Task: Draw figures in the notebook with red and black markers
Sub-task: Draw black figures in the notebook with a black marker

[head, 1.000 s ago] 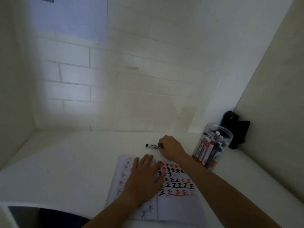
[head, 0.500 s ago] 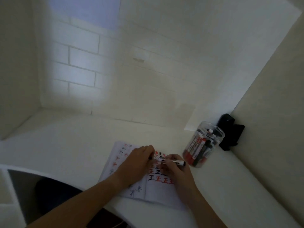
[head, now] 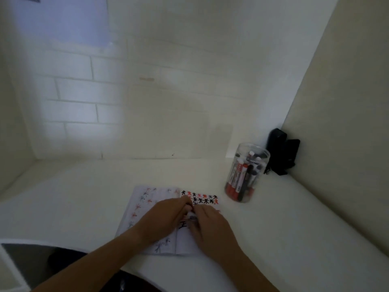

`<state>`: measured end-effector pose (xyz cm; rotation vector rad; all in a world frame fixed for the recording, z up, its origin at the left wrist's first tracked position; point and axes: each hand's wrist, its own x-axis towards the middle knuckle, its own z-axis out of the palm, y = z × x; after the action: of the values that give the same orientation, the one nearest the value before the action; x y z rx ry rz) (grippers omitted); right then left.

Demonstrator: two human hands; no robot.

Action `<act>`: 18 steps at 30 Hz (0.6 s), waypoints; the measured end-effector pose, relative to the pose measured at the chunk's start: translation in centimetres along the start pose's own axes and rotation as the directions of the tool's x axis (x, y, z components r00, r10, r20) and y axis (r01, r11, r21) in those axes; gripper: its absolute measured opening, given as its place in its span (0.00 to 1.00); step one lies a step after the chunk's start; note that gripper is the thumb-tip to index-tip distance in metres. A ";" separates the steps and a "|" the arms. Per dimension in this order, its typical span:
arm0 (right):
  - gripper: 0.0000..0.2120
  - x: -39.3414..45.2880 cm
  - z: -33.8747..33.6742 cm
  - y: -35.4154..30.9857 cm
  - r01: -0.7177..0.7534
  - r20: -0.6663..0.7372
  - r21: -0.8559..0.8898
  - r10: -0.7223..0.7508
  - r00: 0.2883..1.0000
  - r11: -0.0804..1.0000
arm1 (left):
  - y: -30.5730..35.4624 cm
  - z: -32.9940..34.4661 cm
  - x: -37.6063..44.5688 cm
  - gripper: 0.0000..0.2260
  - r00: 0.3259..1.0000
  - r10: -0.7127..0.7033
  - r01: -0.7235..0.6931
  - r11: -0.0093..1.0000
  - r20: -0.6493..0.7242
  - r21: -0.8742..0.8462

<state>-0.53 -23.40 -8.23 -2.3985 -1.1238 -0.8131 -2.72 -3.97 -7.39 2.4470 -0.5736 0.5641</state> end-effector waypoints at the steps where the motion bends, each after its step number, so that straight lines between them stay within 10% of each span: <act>1: 0.07 0.1 0.4 -0.5 -0.015 -0.026 -0.004 0.014 1.000 1.000 | 0.1 0.0 0.0 0.18 0.999 0.009 -0.009 1.000 -0.031 0.008; 18: 0.14 0.2 0.3 -2.4 -0.001 -0.072 -0.219 -0.015 0.997 0.976 | -0.9 0.4 -0.1 0.23 0.980 0.123 -0.092 0.976 -0.155 0.196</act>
<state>-2.19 -21.71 -8.11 -2.5184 -1.0634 -1.0695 -2.19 -3.50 -8.13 2.5223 -0.6107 0.8953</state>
